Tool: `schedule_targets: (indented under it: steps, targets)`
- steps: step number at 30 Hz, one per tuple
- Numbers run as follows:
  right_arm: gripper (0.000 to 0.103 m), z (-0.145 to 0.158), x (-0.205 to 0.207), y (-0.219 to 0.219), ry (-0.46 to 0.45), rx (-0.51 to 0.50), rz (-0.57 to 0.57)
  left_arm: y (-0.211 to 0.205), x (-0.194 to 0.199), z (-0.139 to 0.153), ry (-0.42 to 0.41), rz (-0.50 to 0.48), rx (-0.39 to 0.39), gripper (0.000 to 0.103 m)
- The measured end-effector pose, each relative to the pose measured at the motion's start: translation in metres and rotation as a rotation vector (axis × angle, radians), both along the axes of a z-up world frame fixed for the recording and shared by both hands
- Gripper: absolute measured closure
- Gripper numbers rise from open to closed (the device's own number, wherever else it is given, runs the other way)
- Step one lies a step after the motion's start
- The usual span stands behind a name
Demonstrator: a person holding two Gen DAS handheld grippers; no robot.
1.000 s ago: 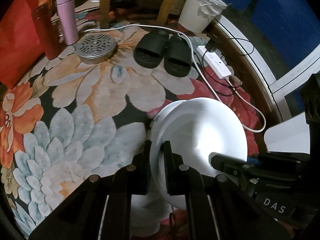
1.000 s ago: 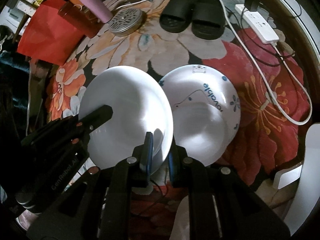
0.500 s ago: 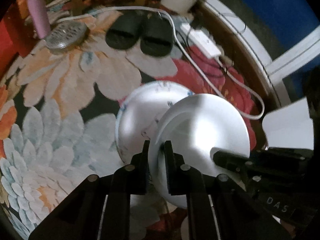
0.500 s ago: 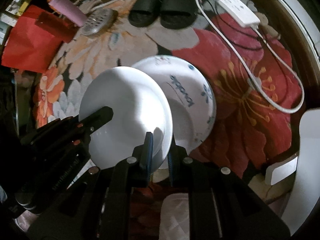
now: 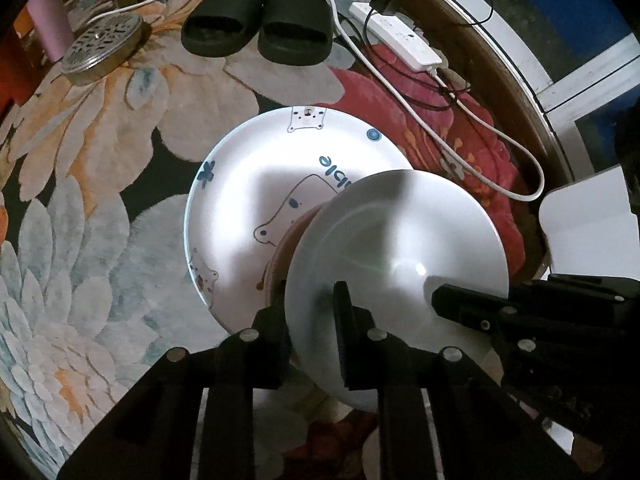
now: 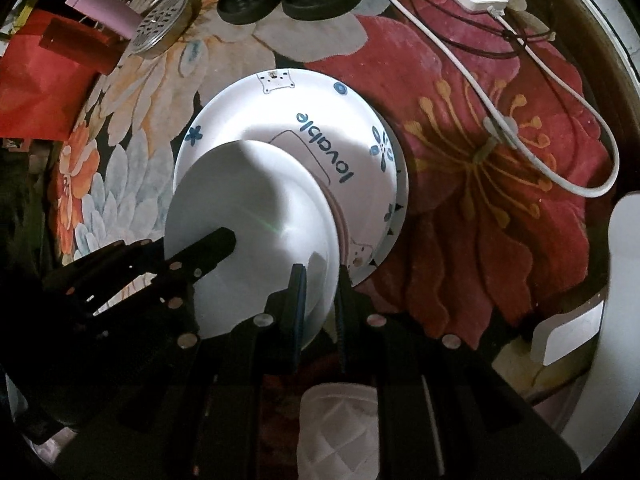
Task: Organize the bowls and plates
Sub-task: 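Lower the small white bowl into the bowls on the stack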
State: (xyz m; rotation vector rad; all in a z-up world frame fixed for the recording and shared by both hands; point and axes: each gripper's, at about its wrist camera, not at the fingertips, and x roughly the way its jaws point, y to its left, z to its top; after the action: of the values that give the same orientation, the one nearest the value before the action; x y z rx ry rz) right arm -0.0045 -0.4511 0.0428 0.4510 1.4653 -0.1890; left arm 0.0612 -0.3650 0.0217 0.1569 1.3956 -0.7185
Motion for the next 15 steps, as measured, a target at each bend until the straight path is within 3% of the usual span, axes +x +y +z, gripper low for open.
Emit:
schedule_targets:
  steps: [7, 15]
  targets:
    - [0.086, -0.002, 0.002, -0.002, 0.011, -0.006, -0.008, 0.001, 0.001, 0.002, 0.039, 0.003, -0.040, 0.063]
    - [0.086, 0.011, 0.002, -0.008, -0.024, -0.010, -0.018, 0.005, 0.003, 0.010, 0.056, 0.017, -0.075, 0.048]
